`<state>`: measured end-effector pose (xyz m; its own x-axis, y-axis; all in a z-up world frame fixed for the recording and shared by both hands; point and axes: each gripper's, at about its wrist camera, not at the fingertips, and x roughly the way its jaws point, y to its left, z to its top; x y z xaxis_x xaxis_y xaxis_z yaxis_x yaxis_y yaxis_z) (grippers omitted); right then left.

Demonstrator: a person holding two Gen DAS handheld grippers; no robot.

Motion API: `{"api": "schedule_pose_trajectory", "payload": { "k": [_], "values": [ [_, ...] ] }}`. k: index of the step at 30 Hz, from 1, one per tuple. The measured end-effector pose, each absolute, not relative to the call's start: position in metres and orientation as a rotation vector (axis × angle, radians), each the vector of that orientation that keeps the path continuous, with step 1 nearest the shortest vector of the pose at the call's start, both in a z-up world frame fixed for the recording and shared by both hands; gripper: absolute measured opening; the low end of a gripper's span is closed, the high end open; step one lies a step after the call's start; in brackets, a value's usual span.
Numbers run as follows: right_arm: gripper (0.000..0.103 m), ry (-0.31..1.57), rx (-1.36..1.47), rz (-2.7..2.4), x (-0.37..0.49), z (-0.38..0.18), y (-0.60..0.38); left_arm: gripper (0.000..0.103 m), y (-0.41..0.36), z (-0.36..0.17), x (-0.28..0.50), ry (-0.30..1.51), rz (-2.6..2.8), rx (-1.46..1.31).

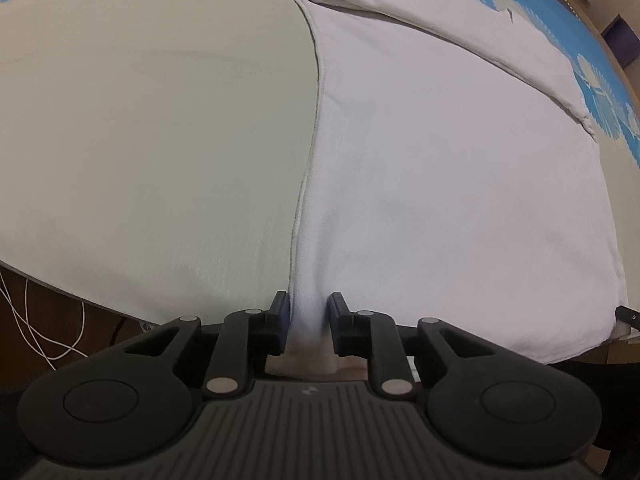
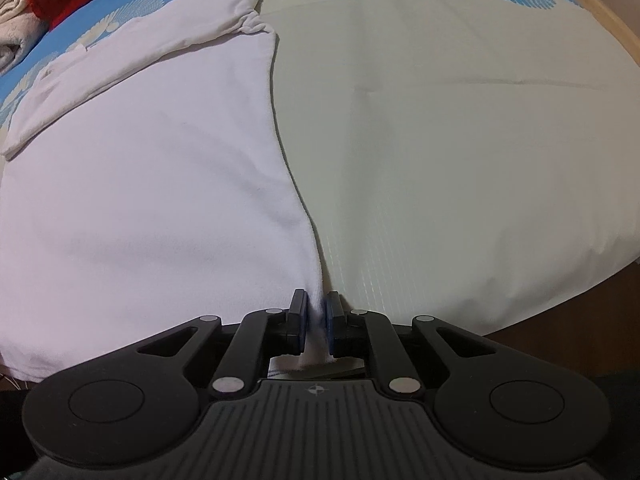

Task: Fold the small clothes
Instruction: 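Grasp the shirt hem with both grippers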

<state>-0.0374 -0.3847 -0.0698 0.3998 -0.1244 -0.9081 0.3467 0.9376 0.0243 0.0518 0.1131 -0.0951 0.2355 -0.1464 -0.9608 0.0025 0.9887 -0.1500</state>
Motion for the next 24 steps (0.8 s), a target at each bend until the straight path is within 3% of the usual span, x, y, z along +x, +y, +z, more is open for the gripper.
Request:
{"api": "schedule_pose_trajectory", "payload": {
  "k": [3,4,24],
  "values": [
    [0.008,1.120,0.202,-0.287,-0.035,-0.072,-0.378,0.007,0.110,-0.093,0.050,1.319,-0.117,-0.105],
    [0.006,1.112,0.202,-0.280,-0.036,-0.071,-0.377,0.006,0.109,-0.093,0.049,1.313,-0.124,-0.100],
    [0.008,1.115,0.172,-0.267,-0.036,-0.072,-0.371,0.010,0.097,-0.102,0.055,1.314,-0.128,-0.059]
  ]
}}
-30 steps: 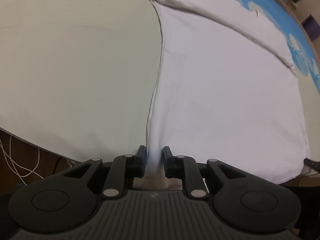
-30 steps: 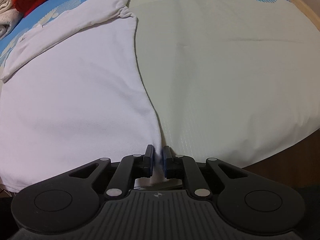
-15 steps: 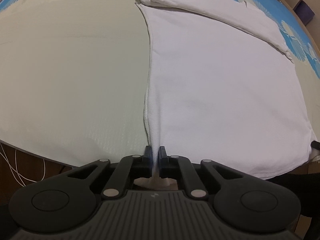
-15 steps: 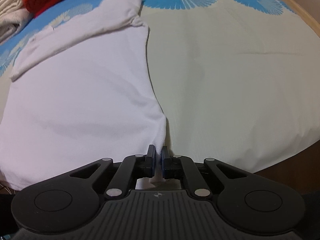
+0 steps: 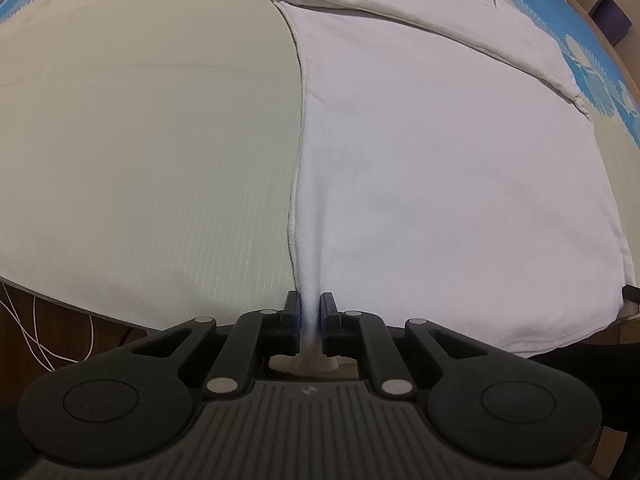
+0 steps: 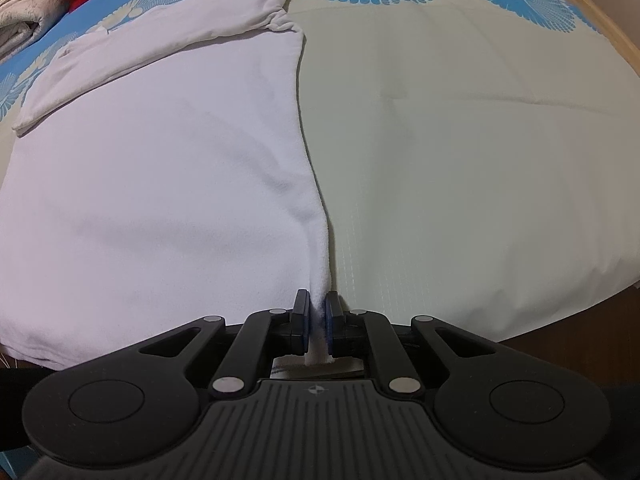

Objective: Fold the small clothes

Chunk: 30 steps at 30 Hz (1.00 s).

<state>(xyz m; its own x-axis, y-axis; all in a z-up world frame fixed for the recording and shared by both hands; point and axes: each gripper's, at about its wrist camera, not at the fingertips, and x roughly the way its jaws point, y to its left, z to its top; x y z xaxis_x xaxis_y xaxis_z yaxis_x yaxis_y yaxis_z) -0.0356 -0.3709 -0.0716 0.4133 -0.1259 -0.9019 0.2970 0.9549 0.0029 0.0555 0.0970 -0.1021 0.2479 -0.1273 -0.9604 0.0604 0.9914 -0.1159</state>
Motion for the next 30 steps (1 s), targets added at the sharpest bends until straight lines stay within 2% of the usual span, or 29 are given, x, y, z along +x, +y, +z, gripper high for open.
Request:
{"api": "schedule_pose_trajectory", "payload": {
  "k": [17,23,30],
  "values": [
    [0.005,1.031,0.199,-0.263,-0.043,-0.059,-0.373,0.006,0.096,-0.093,0.050,1.272,-0.140,-0.061],
    [0.005,0.859,0.209,-0.216,-0.046,-0.024,-0.372,0.005,0.097,-0.061,0.047,1.127,-0.172,-0.059],
    [0.004,0.696,0.306,-0.158,-0.054,0.042,-0.382,0.004,0.113,0.001,0.032,0.981,-0.200,-0.137]
  ]
}}
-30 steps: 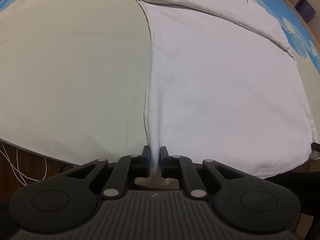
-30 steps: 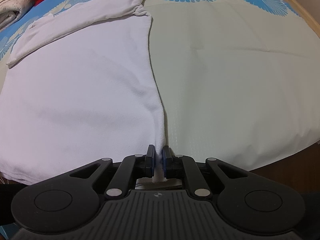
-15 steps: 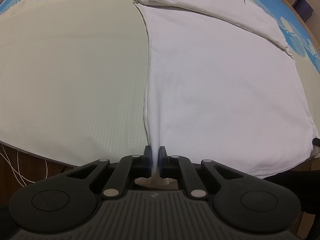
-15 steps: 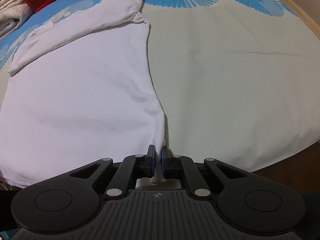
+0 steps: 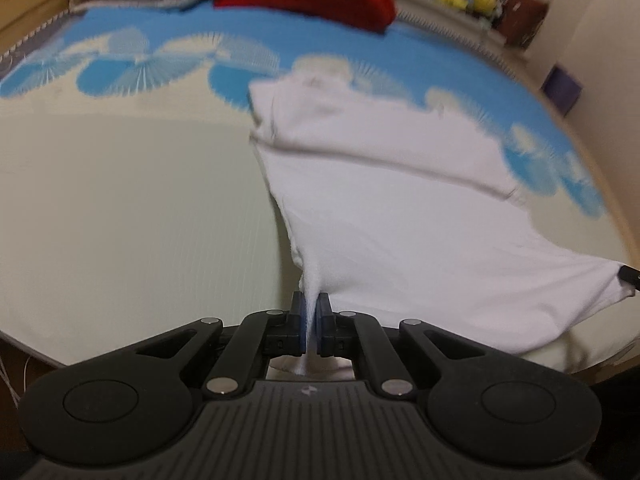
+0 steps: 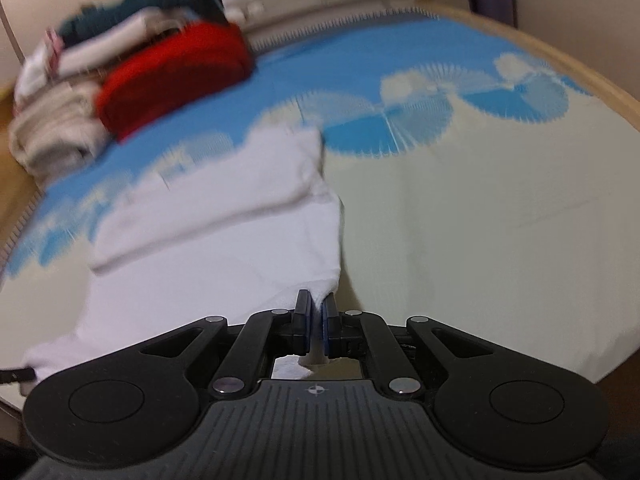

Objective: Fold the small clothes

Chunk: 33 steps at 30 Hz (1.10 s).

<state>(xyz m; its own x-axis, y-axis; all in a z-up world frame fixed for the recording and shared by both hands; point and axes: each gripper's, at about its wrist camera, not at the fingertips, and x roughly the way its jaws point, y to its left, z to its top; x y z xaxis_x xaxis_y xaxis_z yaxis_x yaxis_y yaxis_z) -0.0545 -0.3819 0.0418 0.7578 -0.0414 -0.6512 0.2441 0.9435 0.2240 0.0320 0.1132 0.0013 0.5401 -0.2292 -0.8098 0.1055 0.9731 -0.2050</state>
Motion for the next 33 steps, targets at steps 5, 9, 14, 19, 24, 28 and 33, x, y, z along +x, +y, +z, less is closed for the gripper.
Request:
{"api": "schedule_pose_trajectory", "payload": {
  "k": [5,9,14,19,24,28,33],
  "values": [
    [0.004,0.626,0.283,-0.083,-0.094,0.084,-0.374,0.004,0.121,0.043,-0.008,0.917,-0.250,-0.125],
    [0.004,0.634,0.289,-0.027,-0.136,0.105,-0.371,0.004,0.137,0.067,-0.053,0.901,-0.314,-0.114],
    [0.004,0.676,0.298,0.001,-0.171,0.122,-0.372,0.004,0.165,0.086,-0.078,0.915,-0.352,-0.169],
    [0.004,0.757,0.369,-0.020,-0.135,0.102,-0.384,0.004,0.162,0.072,-0.029,0.953,-0.340,-0.165],
    [0.004,0.850,0.393,-0.057,-0.028,0.059,-0.403,0.004,0.146,0.023,0.078,1.027,-0.267,-0.099],
    [0.005,0.899,0.377,-0.086,0.068,0.023,-0.408,0.006,0.126,-0.017,0.155,1.090,-0.232,-0.067],
    [0.025,0.849,0.408,-0.148,0.107,0.004,-0.420,0.016,0.158,-0.028,0.186,1.030,-0.191,-0.291]
  ]
}}
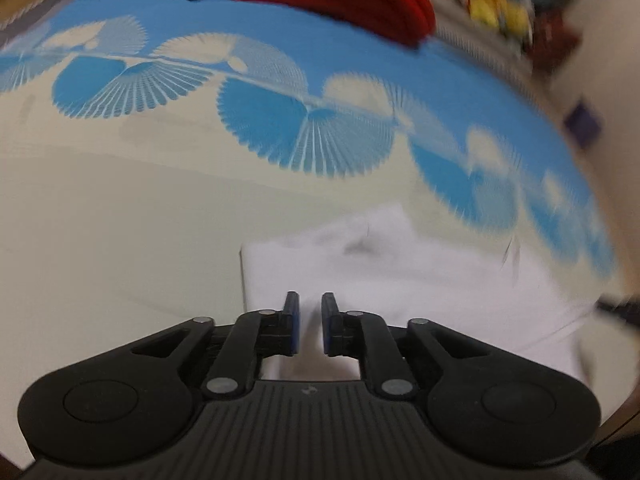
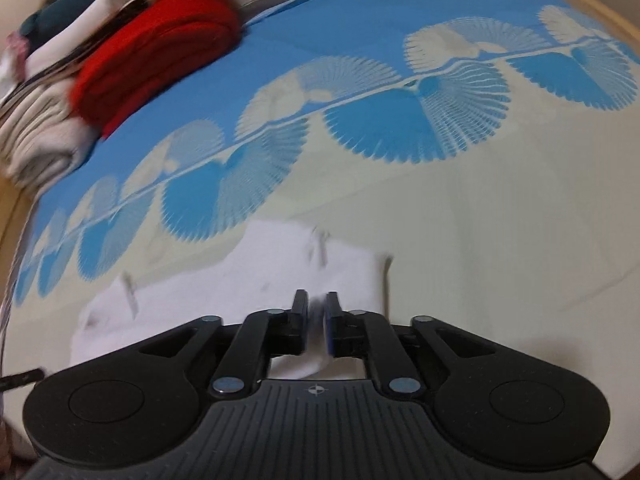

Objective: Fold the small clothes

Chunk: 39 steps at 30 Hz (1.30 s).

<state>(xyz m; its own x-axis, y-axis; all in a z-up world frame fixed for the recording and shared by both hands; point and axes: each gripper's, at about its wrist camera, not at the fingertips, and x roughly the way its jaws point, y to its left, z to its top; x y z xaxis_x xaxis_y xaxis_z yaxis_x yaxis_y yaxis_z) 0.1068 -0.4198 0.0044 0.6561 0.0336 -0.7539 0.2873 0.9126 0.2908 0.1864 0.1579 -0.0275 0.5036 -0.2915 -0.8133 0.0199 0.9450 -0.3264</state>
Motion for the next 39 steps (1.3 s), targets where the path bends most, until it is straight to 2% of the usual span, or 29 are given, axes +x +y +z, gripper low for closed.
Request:
{"api": "schedule_pose_trajectory", "payload": {
  "k": [1,3,6,11,13,27,29,30,31,32,34,39],
  "values": [
    [0.030,0.826,0.406,-0.137,0.102,0.003,-0.423,0.018,0.166,-0.030,0.185,1.039,-0.215,-0.335],
    [0.032,0.867,0.412,-0.134,0.099,-0.003,-0.428,0.022,0.174,-0.032,0.181,1.065,-0.256,-0.326],
    [0.033,0.830,0.337,-0.066,0.097,0.002,-0.425,0.037,0.179,-0.037,0.175,1.080,-0.276,-0.247],
    [0.035,0.932,0.115,0.002,0.099,-0.023,-0.413,0.038,0.163,-0.055,0.171,1.112,-0.288,-0.124],
    [0.035,0.946,0.062,0.006,0.102,-0.031,-0.409,0.044,0.155,-0.059,0.173,1.085,-0.301,-0.122],
    [0.035,0.896,-0.160,0.019,0.149,-0.048,-0.380,0.044,0.113,-0.067,0.220,1.052,-0.252,-0.081],
    [0.035,0.881,-0.167,0.027,0.152,-0.047,-0.379,0.042,0.112,-0.070,0.223,1.059,-0.256,-0.079],
    [0.035,0.877,-0.169,0.032,0.154,-0.047,-0.378,0.034,0.112,-0.071,0.224,1.063,-0.261,-0.079],
    [0.035,0.876,-0.169,0.041,0.156,-0.047,-0.378,0.017,0.112,-0.071,0.226,1.065,-0.268,-0.078],
    [0.032,0.881,-0.166,0.058,0.159,-0.047,-0.378,0.010,0.112,-0.071,0.227,1.066,-0.273,-0.076],
    [0.004,0.895,-0.139,0.098,0.163,-0.046,-0.378,0.007,0.114,-0.064,0.227,1.038,-0.272,-0.064],
    [0.003,0.754,0.022,0.077,0.162,-0.013,-0.395,0.006,0.130,-0.034,0.223,0.905,-0.276,-0.114]
  ]
}}
